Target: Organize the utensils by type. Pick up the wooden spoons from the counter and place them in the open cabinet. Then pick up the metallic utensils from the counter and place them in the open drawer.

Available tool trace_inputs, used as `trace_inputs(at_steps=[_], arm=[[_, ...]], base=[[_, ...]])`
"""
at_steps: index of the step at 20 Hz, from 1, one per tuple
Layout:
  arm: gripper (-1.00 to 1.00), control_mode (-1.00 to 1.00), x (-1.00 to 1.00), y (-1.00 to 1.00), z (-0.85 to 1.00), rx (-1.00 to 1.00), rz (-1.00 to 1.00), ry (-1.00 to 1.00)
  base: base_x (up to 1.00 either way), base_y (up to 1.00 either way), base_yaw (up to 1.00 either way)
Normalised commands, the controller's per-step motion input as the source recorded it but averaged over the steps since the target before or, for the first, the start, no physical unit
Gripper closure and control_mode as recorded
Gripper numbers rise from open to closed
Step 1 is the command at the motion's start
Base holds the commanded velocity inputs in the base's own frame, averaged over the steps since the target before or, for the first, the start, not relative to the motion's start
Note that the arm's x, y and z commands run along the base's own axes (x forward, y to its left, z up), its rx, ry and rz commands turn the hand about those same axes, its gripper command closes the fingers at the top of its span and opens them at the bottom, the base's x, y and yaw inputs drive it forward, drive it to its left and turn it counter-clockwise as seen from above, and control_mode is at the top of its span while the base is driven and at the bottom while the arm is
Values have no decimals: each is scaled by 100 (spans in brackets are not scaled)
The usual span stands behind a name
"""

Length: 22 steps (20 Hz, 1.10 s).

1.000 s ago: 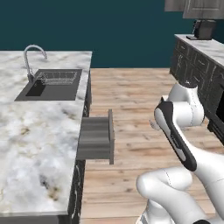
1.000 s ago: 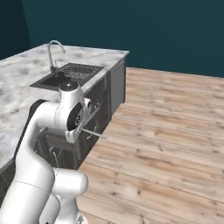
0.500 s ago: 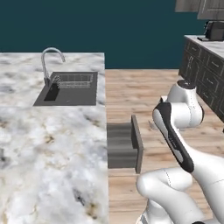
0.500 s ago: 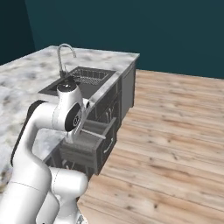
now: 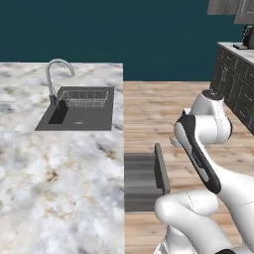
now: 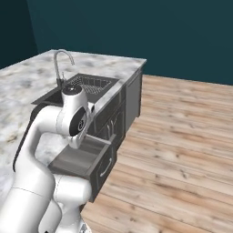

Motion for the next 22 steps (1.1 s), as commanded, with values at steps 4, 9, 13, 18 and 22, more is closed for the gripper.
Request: trace_inputs(at_steps=[4, 9, 13, 18, 22], arm=[[100, 100, 0, 0, 0, 0, 0, 0], [100, -100, 2, 4, -3, 0, 0, 0], [100, -100, 41, 34, -14, 0, -9, 6], [100, -100, 54, 40, -19, 4, -28, 10], [100, -100, 65, 22, -40, 11, -46, 7]], base=[[-1, 8, 0], [-1, 5, 0], [0, 0, 0], [0, 0, 0], [0, 0, 0]])
